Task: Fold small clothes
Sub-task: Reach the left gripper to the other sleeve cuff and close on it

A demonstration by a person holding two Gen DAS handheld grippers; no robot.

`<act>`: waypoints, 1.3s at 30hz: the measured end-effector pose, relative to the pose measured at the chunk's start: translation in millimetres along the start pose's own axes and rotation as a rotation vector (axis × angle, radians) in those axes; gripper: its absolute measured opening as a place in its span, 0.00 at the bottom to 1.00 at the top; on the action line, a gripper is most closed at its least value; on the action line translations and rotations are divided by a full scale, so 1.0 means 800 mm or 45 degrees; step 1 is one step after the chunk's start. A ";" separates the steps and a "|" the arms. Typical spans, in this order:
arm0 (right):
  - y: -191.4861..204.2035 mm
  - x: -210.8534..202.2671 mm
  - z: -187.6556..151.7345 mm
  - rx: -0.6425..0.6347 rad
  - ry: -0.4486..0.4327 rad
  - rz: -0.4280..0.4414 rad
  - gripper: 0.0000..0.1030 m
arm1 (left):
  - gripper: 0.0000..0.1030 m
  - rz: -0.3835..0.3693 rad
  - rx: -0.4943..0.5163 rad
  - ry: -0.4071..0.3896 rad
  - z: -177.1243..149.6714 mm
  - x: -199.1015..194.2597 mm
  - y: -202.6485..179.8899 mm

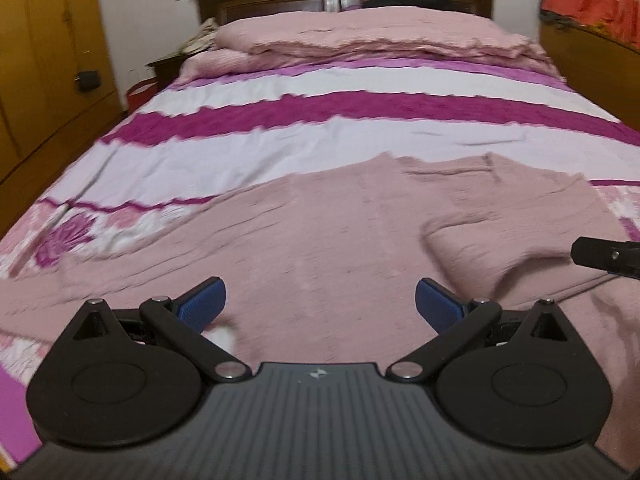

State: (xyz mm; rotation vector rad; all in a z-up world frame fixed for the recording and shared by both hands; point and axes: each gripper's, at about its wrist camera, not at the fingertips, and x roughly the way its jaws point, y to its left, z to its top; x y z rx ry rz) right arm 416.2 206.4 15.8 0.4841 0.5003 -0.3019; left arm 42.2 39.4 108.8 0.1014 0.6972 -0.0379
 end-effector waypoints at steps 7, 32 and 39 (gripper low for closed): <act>-0.054 -0.002 0.010 0.025 -0.104 -0.269 0.81 | 1.00 -0.137 0.140 -0.059 0.016 0.013 -0.074; -0.120 0.010 -0.016 0.089 -0.076 -0.318 0.80 | 0.16 -0.113 0.214 -0.071 0.028 0.093 -0.172; -0.120 0.011 -0.018 0.078 -0.083 -0.323 0.80 | 0.17 0.009 -0.065 -0.014 0.033 0.094 -0.093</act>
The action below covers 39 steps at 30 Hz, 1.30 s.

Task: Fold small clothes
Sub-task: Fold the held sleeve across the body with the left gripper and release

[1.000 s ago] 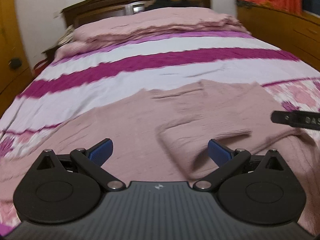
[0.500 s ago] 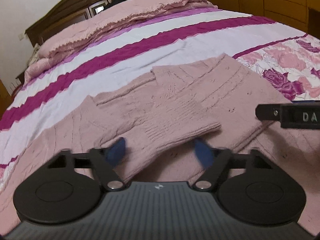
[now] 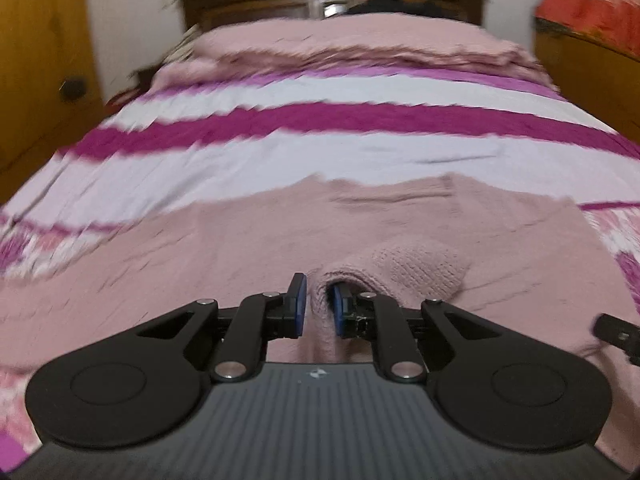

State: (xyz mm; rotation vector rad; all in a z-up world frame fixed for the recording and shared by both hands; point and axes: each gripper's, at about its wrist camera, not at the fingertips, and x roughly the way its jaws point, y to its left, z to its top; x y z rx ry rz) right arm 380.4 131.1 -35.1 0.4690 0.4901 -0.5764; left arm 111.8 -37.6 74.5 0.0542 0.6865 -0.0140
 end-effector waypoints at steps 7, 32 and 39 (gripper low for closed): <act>0.002 0.000 -0.001 -0.008 0.000 -0.003 0.80 | 0.31 -0.091 -0.433 0.218 -0.023 0.024 0.100; 0.001 0.004 -0.004 -0.026 0.002 -0.007 0.81 | 0.68 -0.013 -0.434 0.120 -0.012 -0.036 0.158; 0.001 0.004 -0.005 -0.027 0.001 -0.007 0.81 | 0.71 -0.049 -0.107 0.127 -0.005 -0.003 0.074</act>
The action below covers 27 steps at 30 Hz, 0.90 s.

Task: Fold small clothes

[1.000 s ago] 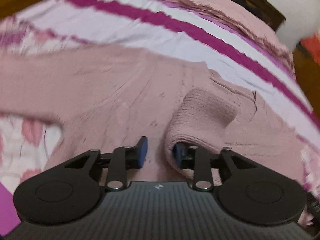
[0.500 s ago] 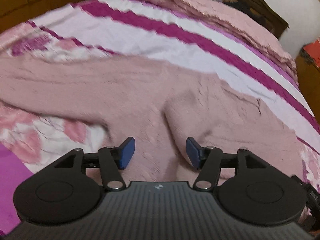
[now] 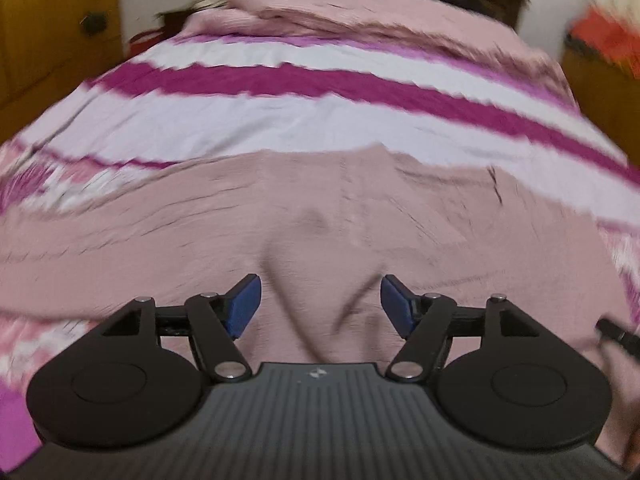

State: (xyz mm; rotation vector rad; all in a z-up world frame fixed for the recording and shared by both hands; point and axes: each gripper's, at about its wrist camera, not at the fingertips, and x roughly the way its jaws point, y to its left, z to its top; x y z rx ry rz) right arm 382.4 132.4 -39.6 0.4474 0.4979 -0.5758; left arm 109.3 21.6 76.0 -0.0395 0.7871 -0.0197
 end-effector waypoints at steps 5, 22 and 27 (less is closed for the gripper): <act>-0.001 0.001 0.000 0.007 0.001 0.010 0.81 | 0.71 0.192 0.136 -0.025 -0.015 0.030 -0.027; -0.001 -0.003 0.019 0.034 0.050 0.032 0.81 | 0.71 0.148 -0.154 -0.010 -0.001 -0.006 0.118; 0.001 0.001 0.047 -0.008 0.035 0.049 0.81 | 0.48 0.059 -0.051 -0.018 0.004 0.021 0.104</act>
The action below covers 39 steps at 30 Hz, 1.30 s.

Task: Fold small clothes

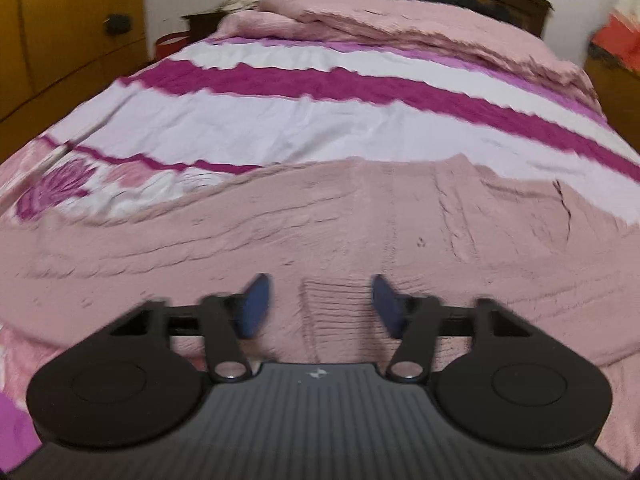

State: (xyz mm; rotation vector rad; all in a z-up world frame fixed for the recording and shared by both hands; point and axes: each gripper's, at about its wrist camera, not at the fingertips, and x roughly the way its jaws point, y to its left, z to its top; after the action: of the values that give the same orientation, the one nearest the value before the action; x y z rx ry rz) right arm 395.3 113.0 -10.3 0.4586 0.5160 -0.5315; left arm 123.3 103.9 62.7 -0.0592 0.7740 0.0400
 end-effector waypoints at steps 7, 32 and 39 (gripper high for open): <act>0.004 0.035 0.031 -0.132 0.020 -0.010 0.81 | 0.50 0.011 -0.002 0.009 -0.011 0.022 -0.003; 0.011 0.121 0.080 -0.312 0.004 0.064 0.19 | 0.11 -0.043 0.051 -0.134 -0.010 0.007 -0.029; -0.006 0.099 0.077 -0.211 -0.184 -0.019 0.18 | 0.10 -0.017 0.077 -0.290 0.037 0.004 -0.046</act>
State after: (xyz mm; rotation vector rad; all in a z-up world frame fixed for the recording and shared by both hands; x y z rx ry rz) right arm 472.3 48.5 -9.1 0.2563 0.4208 -0.5273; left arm 148.4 69.3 83.2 -0.0023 0.5469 0.0106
